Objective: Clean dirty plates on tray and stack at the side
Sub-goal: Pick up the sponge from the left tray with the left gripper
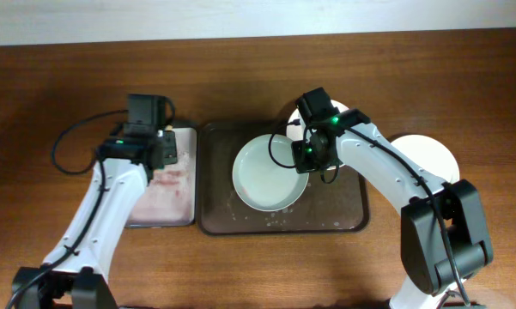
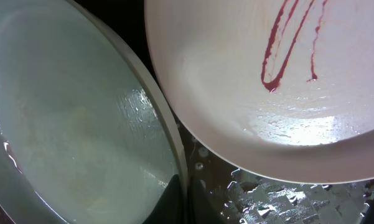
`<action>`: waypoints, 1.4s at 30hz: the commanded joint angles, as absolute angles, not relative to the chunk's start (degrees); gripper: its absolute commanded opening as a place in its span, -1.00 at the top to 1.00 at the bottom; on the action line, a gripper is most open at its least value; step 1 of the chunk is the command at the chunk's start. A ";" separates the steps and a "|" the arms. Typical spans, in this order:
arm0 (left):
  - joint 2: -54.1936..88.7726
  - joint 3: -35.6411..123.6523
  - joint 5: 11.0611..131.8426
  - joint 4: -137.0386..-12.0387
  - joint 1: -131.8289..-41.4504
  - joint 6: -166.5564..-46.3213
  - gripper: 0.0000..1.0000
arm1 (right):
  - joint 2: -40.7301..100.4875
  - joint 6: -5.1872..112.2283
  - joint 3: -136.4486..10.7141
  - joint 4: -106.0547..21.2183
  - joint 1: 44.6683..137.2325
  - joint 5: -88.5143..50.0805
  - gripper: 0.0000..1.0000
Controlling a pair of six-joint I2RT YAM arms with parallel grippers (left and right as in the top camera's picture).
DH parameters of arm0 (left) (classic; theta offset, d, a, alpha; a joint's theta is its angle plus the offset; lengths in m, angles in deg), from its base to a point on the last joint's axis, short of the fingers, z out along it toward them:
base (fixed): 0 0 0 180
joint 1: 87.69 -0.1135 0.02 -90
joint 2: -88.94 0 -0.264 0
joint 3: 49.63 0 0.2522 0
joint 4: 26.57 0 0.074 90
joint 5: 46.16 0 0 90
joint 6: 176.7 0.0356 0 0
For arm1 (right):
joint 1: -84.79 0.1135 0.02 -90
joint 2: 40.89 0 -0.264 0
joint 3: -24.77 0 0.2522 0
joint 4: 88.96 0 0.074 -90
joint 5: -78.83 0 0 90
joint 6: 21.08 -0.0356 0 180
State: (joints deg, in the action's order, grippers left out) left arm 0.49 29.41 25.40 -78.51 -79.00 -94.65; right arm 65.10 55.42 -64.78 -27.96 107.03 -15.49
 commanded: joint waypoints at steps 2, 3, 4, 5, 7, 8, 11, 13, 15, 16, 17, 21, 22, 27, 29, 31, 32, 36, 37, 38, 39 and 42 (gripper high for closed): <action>2.87 30.24 12.94 -79.01 -74.28 -95.67 1.00 | 65.41 54.90 -64.41 -28.11 107.27 -15.18 0.92; 2.87 30.24 12.20 -79.23 -73.58 -95.67 1.00 | 65.41 54.90 -64.41 -28.13 107.27 -15.16 0.92; 2.87 30.24 11.52 -79.47 -73.10 -96.11 1.00 | 65.41 54.90 -64.41 -28.13 107.27 -15.18 0.92; 2.87 30.24 10.95 -79.75 -72.82 -96.50 1.00 | 65.41 54.90 -64.41 -28.13 107.27 -15.18 0.92; 2.87 30.21 11.00 -80.17 -72.79 -96.50 1.00 | 65.41 54.90 -64.41 -28.13 107.27 -15.18 0.92; 2.87 30.21 11.00 -80.28 -72.77 -96.50 1.00 | 65.41 54.90 -64.41 -28.13 107.27 -15.18 0.92; 2.87 30.21 11.00 -80.28 -72.77 -96.50 1.00 | 65.41 54.90 -64.41 -28.13 107.27 -15.18 0.92; 2.87 30.21 11.00 -80.28 -72.79 -96.50 1.00 | 65.41 54.90 -64.41 -28.11 107.27 -15.18 0.92; 2.87 30.21 11.00 -80.28 -72.77 -96.48 1.00 | 65.41 54.90 -64.41 -28.13 107.29 -15.18 0.92; 2.87 30.21 11.02 -80.28 -72.79 -96.48 1.00 | 65.41 54.90 -64.41 -28.13 107.29 -15.18 0.92; 2.87 30.21 11.02 -80.28 -72.79 -96.50 1.00 | 65.41 54.90 -64.41 -28.13 107.27 -15.21 0.92; 2.87 30.21 11.02 -80.28 -72.79 -96.50 1.00 | 65.41 54.90 -64.41 -28.11 107.27 -15.21 0.92; 2.87 30.21 11.08 -80.28 -72.79 -96.50 1.00 | 65.41 54.90 -64.41 -28.11 107.29 -15.21 0.92; 2.74 29.86 14.36 -80.76 -72.84 -99.87 1.00 | 65.41 54.88 -64.41 -27.85 107.29 -16.50 0.92; 2.61 29.43 17.60 -80.93 -72.84 -100.24 1.00 | 65.41 54.88 -64.30 -27.44 107.29 -17.57 0.92; 2.35 28.66 21.79 -80.98 -72.84 -100.35 1.00 | 65.41 54.83 -63.45 -27.57 107.33 -18.92 0.92; 2.15 27.83 24.07 -80.93 -72.86 -100.35 1.00 | 65.41 54.79 -62.79 -27.81 107.33 -19.60 0.92; 2.04 25.86 32.92 -80.95 -73.91 -100.33 1.00 | 65.41 51.44 -58.44 -30.39 107.33 -20.28 0.92; 2.04 25.80 35.98 -80.93 -74.41 -100.33 1.00 | 65.41 51.44 -57.33 -31.41 107.33 -21.17 0.92; 2.04 25.80 38.67 -80.69 -74.83 -100.33 1.00 | 65.41 51.42 -56.36 -32.46 107.33 -21.94 0.92; 2.04 25.80 42.32 -80.23 -75.28 -100.31 1.00 | 65.41 51.38 -55.56 -33.29 107.33 -22.22 0.92; 2.04 25.80 52.39 -79.25 -75.98 -100.31 1.00 | 65.41 48.95 -53.44 -35.83 107.33 -22.59 0.92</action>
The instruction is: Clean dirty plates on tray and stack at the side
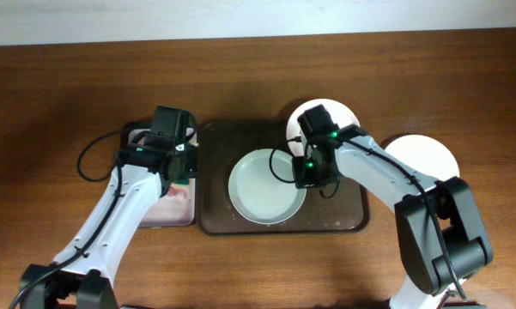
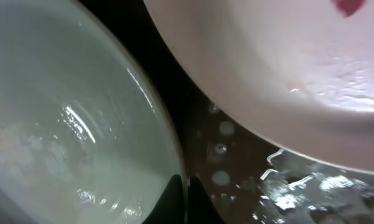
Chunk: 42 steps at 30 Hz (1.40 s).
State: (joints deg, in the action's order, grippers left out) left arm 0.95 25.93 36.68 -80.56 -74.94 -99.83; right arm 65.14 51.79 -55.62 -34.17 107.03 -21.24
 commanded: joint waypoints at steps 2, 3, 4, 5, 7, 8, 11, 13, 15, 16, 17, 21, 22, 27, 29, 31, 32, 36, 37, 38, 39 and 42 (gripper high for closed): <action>2.04 25.78 57.70 -78.68 -75.68 -100.35 1.00 | 65.41 47.86 -52.19 -37.71 107.33 -22.62 0.92; 2.04 25.76 58.95 -78.44 -75.35 -100.35 1.00 | 65.41 47.09 -51.73 -38.43 107.33 -22.59 0.92; 2.04 25.76 59.34 -78.31 -74.87 -100.44 1.00 | 65.41 46.94 -51.49 -38.95 107.33 -22.62 0.92; 2.04 25.76 59.30 -78.33 -74.30 -101.29 1.00 | 65.41 46.94 -51.43 -39.17 107.33 -22.62 0.92; 1.80 25.76 59.30 -78.33 -73.25 -103.48 1.00 | 65.41 46.94 -51.43 -39.48 107.33 -22.59 0.92; 1.54 25.65 59.28 -78.20 -72.57 -105.07 1.00 | 65.41 46.94 -51.43 -39.61 107.33 -22.59 0.92; 0.43 24.75 59.32 -76.43 -70.00 -109.31 1.00 | 65.41 46.94 -51.43 -39.72 107.33 -22.62 0.92; -0.40 24.12 59.58 -74.86 -67.98 -111.65 1.00 | 65.41 46.94 -51.43 -39.72 107.33 -22.62 0.92; -1.65 23.31 59.54 -72.89 -65.03 -114.91 1.00 | 65.41 46.94 -51.43 -39.70 107.33 -22.62 0.92; -2.35 23.02 59.50 -72.32 -63.74 -116.53 1.00 | 65.41 46.94 -51.43 -39.72 107.33 -22.62 0.92; -2.92 22.94 59.36 -72.10 -63.00 -117.55 1.00 | 65.41 46.94 -51.43 -39.70 107.33 -22.62 0.92; -6.52 22.87 57.55 -71.77 -59.79 -123.28 1.00 | 65.41 46.96 -51.43 -39.50 107.33 -22.62 0.92; -7.42 22.87 57.57 -71.77 -59.26 -124.90 1.00 | 65.41 46.96 -51.43 -39.46 107.33 -22.62 0.92; -10.30 22.87 57.51 -73.50 -58.08 -129.14 1.00 | 65.41 46.96 -51.45 -39.43 107.33 -22.62 0.92; -10.85 22.87 55.93 -74.03 -58.06 -129.14 1.00 | 65.41 46.96 -51.43 -39.43 107.33 -22.62 0.92; -10.85 22.87 50.99 -74.96 -58.06 -129.12 1.00 | 65.41 46.96 -51.43 -39.43 107.33 -22.62 0.92; -10.87 22.87 47.85 -75.07 -58.06 -129.12 1.00 | 65.41 46.96 -51.45 -39.43 107.33 -22.62 0.92; -10.85 22.87 40.81 -75.18 -58.08 -129.12 1.00 | 65.41 46.96 -51.43 -39.11 107.33 -22.59 0.92; -10.85 22.87 39.21 -75.38 -58.08 -129.12 1.00 | 65.41 46.96 -51.43 -38.91 107.33 -22.59 0.92; -10.85 22.89 37.53 -75.53 -58.13 -129.12 1.00 | 65.41 46.96 -51.43 -38.69 107.31 -22.57 0.92; -10.83 22.89 36.22 -75.53 -58.13 -129.12 1.00 | 65.41 46.96 -51.43 -38.54 107.31 -22.57 0.92; -10.72 22.94 32.42 -74.88 -58.13 -129.09 1.00 | 65.41 46.96 -51.43 -38.10 107.31 -22.55 0.92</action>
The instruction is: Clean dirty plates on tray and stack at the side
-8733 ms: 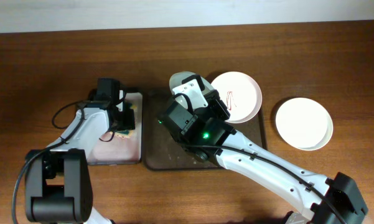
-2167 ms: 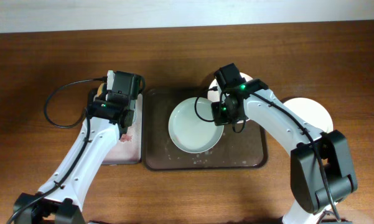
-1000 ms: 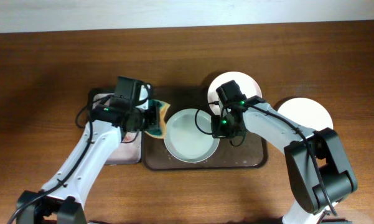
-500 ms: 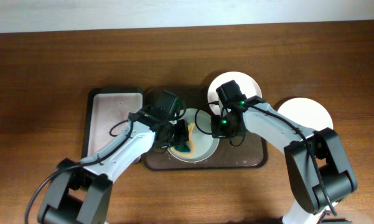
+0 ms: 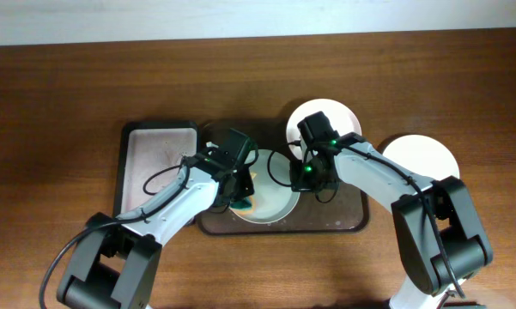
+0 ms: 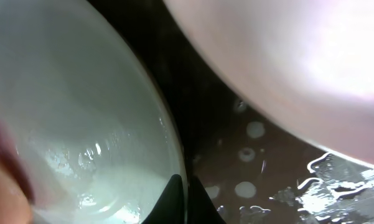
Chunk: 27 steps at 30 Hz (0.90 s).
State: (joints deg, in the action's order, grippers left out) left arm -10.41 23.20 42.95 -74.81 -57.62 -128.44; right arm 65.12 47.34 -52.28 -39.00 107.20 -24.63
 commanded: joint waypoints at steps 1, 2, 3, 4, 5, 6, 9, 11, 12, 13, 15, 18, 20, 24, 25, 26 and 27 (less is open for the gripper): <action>-10.63 22.96 32.02 -74.66 -58.13 -129.09 1.00 | 65.41 46.96 -51.43 -37.97 107.31 -22.55 0.92; -10.46 22.98 31.96 -74.57 -58.13 -129.09 1.00 | 65.41 46.96 -51.43 -37.90 107.31 -22.55 0.92; -10.26 23.04 32.00 -74.29 -58.24 -129.09 1.00 | 65.41 46.96 -51.43 -37.86 107.31 -22.55 0.92; -9.98 23.11 31.89 -74.11 -58.26 -129.09 1.00 | 65.41 46.96 -51.43 -37.82 107.31 -22.55 0.92; -9.63 23.11 31.52 -73.74 -58.35 -129.09 1.00 | 65.41 46.96 -51.43 -37.75 107.31 -22.55 0.92; -9.17 23.15 30.82 -73.48 -58.41 -129.09 1.00 | 65.41 46.99 -51.43 -37.71 107.31 -22.55 0.92; -6.63 23.22 26.54 -72.47 -58.61 -129.09 1.00 | 65.41 46.99 -51.43 -37.53 107.29 -22.53 0.92; -4.88 23.31 24.46 -72.21 -58.61 -129.09 1.00 | 65.41 46.96 -51.43 -37.53 107.27 -22.53 0.92; -4.05 23.37 24.28 -72.23 -58.65 -129.07 1.00 | 65.41 46.96 -51.43 -37.53 107.27 -22.53 0.92; -2.68 23.39 24.35 -72.23 -58.72 -128.79 1.00 | 65.41 46.96 -51.43 -37.53 107.27 -22.51 0.92; -0.45 23.42 24.57 -72.28 -58.72 -127.32 1.00 | 65.41 46.96 -51.43 -37.53 107.27 -22.53 0.92; 3.55 23.42 24.55 -74.33 -58.85 -125.42 1.00 | 65.41 46.99 -51.43 -37.51 107.27 -22.55 0.81; 4.95 23.42 24.55 -76.28 -59.46 -125.42 1.00 | 65.41 46.99 -51.43 -37.56 107.27 -22.55 0.57; 5.69 23.42 25.73 -81.43 -63.11 -125.36 1.00 | 65.41 46.99 -51.40 -37.53 107.29 -22.57 0.58; 5.65 23.42 27.28 -82.55 -65.21 -123.21 1.00 | 65.41 46.99 -51.32 -37.56 107.29 -22.57 0.59; 5.65 23.42 28.48 -82.86 -66.74 -121.25 1.00 | 65.41 46.96 -51.25 -37.58 107.29 -22.57 0.60; 5.65 23.35 29.53 -82.83 -68.31 -119.32 1.00 | 65.41 46.99 -51.23 -37.53 107.29 -22.59 0.65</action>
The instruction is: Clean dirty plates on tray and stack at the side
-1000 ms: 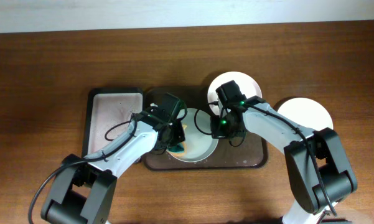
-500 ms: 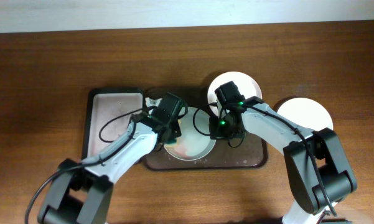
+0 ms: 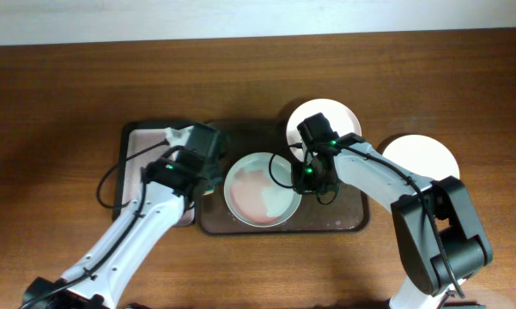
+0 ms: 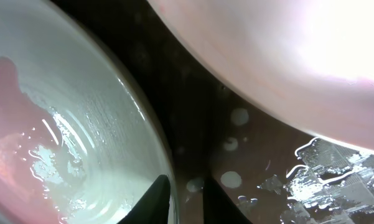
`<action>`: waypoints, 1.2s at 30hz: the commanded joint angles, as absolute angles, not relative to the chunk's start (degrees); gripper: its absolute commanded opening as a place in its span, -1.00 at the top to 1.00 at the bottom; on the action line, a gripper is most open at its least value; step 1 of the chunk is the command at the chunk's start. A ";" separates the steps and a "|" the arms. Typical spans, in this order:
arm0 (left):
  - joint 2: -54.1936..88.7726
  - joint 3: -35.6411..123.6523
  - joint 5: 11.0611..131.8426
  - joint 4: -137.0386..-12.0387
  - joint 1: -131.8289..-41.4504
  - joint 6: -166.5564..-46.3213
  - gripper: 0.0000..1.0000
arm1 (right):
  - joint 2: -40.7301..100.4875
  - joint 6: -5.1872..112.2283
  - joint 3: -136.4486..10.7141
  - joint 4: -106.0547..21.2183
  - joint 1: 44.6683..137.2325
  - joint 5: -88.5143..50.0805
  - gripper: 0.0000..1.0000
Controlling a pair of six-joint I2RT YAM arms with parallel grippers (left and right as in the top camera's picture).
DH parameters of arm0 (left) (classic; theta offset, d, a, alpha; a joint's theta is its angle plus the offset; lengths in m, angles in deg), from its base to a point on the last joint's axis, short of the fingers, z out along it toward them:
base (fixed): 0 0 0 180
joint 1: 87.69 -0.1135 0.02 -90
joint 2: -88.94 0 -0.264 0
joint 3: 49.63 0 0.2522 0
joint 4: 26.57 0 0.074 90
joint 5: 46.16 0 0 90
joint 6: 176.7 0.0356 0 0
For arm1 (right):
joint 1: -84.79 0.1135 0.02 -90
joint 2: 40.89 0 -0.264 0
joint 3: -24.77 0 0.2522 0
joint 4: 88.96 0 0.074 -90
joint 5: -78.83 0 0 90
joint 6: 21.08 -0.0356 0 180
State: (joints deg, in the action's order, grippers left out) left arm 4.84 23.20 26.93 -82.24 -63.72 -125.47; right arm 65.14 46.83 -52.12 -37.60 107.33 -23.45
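On the brown tray point(image 3: 343, 215) lies a white plate point(image 3: 258, 190) with a pink wet film across its inside point(image 4: 25, 124). My right gripper point(image 3: 305, 176) straddles the plate's right rim. One of its fingers point(image 4: 157, 198) is inside the rim and the other is outside, with a gap showing wet tray between them point(image 4: 185, 200). A second plate point(image 3: 339, 116) sits at the tray's back right and fills the top of the right wrist view point(image 4: 286, 56). My left gripper point(image 3: 213, 176) hovers at the plate's left rim, and its fingers are hidden under the wrist.
A shallow grey tray point(image 3: 146, 142) with a pinkish inside lies left of the brown tray. A clean white plate point(image 3: 425, 159) rests on the table at the right. Water drops cover the brown tray's floor point(image 4: 236, 149).
My left gripper has moved from over the plate's lower left to its left rim. A pink film now covers the plate's inside. The right fingers stand wider apart at the rim.
At first my left gripper was over the grey tray and the right one pinched the plate's right rim. The left arm then reached the tray's edge, later stood over the plate with a green-yellow sponge, and now is back at the plate's left rim.
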 commanded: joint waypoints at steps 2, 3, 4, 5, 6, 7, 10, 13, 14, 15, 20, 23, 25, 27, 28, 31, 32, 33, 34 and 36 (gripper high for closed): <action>5.59 23.31 30.82 -82.81 -70.91 -116.35 1.00 | 65.41 46.96 -51.23 -37.49 107.33 -22.83 0.76; 5.43 23.29 32.35 -82.79 -72.92 -113.95 1.00 | 65.41 46.99 -51.21 -37.51 107.33 -23.27 0.87; 5.34 23.26 33.60 -82.75 -74.15 -111.80 1.00 | 65.41 46.99 -51.21 -37.53 107.33 -23.73 0.90; 4.93 23.09 35.43 -82.66 -76.62 -107.80 1.00 | 65.41 47.01 -51.23 -37.62 107.33 -24.32 0.92; 4.65 23.02 36.24 -82.66 -77.78 -106.25 1.00 | 65.41 47.16 -51.23 -37.69 107.33 -24.30 0.92; 4.25 23.02 37.29 -82.64 -78.89 -104.81 1.00 | 65.41 47.90 -51.23 -37.75 107.33 -24.28 0.92; 2.22 23.02 42.01 -82.37 -82.02 -99.61 1.00 | 65.04 49.52 -51.56 -37.73 107.27 -24.28 0.92; -0.27 23.02 42.67 -82.29 -83.42 -98.60 1.00 | 63.66 51.18 -52.93 -37.53 107.27 -24.06 0.92; -1.23 23.02 42.69 -81.94 -83.79 -98.58 1.00 | 62.81 52.27 -53.94 -37.31 107.27 -24.01 0.92; -2.35 23.02 42.82 -81.41 -84.09 -98.58 1.00 | 62.00 52.86 -54.83 -37.01 107.27 -23.66 0.92; -7.57 23.02 43.08 -78.48 -84.16 -98.60 1.00 | 57.15 56.25 -59.45 -33.75 107.40 -12.41 0.92; -10.02 23.02 43.08 -77.39 -84.16 -98.60 1.00 | 54.81 58.24 -60.69 -32.86 108.40 -5.61 0.92; -11.18 23.02 43.06 -76.98 -84.16 -98.60 1.00 | 53.67 58.68 -60.69 -32.62 109.93 0.25 0.92; -12.01 23.02 43.06 -76.71 -84.16 -98.60 1.00 | 52.88 59.07 -60.69 -32.57 112.12 6.26 0.92; -12.25 23.02 43.06 -76.52 -84.16 -98.60 1.00 | 52.66 59.07 -60.69 -32.59 113.56 9.97 0.92; -12.38 23.02 43.06 -75.88 -84.16 -98.60 1.00 | 52.56 59.05 -60.69 -32.97 117.21 18.26 0.92; -12.38 23.02 43.06 -75.49 -84.16 -98.60 1.00 | 52.56 59.05 -60.69 -33.25 118.85 21.34 0.92; -12.38 23.02 43.06 -75.47 -84.16 -98.60 1.00 | 52.53 59.05 -60.69 -33.58 119.86 23.24 0.92; -12.38 23.02 43.06 -75.47 -84.16 -98.62 1.00 | 52.47 59.05 -60.71 -33.93 120.93 25.25 0.92; -12.38 23.02 43.08 -75.47 -84.12 -98.62 1.00 | 52.40 59.07 -60.87 -34.91 124.07 31.26 0.92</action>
State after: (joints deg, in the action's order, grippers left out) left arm -11.09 23.20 42.38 -76.23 -83.92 -99.67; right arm 54.09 58.85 -59.71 -33.88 120.56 18.58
